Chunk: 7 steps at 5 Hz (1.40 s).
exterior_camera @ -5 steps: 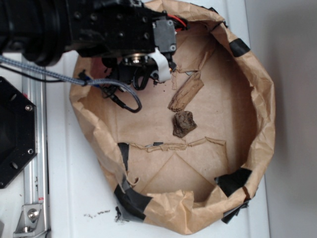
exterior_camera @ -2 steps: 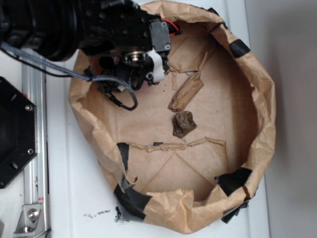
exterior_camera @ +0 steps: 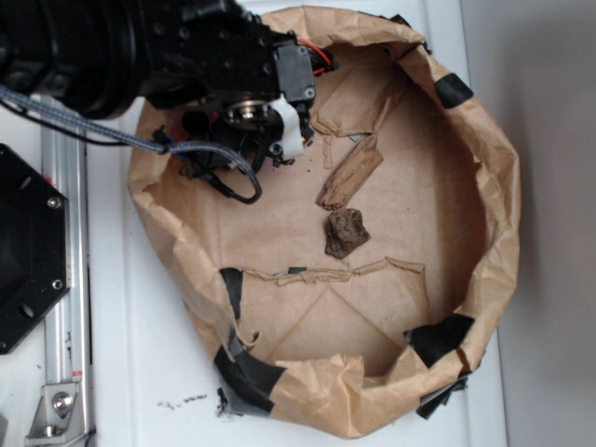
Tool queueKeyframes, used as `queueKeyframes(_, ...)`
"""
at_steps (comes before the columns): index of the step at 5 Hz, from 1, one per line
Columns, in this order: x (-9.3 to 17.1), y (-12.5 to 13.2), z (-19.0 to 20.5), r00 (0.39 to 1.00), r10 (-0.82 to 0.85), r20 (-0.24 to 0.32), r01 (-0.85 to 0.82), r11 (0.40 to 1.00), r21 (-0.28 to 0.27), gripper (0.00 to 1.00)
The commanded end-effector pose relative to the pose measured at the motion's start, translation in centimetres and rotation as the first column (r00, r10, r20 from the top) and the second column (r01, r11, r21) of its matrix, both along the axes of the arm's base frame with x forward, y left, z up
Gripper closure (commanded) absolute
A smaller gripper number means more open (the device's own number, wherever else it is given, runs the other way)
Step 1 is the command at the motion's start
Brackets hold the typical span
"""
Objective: Grab the yellow duck.
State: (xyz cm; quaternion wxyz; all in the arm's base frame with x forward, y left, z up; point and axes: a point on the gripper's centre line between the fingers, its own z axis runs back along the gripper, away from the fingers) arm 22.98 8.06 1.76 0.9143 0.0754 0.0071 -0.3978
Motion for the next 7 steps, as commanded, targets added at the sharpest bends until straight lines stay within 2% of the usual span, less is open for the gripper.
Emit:
queueKeyframes(1, 0.4, 0.5, 0.9, 0.999, 0.012, 0.048, -0.013, 1.000, 0.021, 1.00)
queueKeyframes(3, 0.4, 0.3, 1.5, 0.998, 0.017, 0.064, -0.018, 1.000, 0.022, 1.00)
queueKeyframes(4, 1.1, -1.9, 4.7, 0.992, 0.017, 0.128, -0.014, 0.999, -0.029, 1.00)
queueKeyframes(5, 2.3, -4.4, 8.7, 0.983, 0.016, 0.181, 0.008, 0.992, -0.129, 1.00)
queueKeyframes(6, 3.2, -5.8, 10.9, 0.982, 0.044, 0.184, -0.008, 0.981, -0.193, 1.00)
queueKeyframes(7, 3.7, -6.0, 11.6, 0.982, 0.067, 0.178, -0.022, 0.970, -0.243, 1.00)
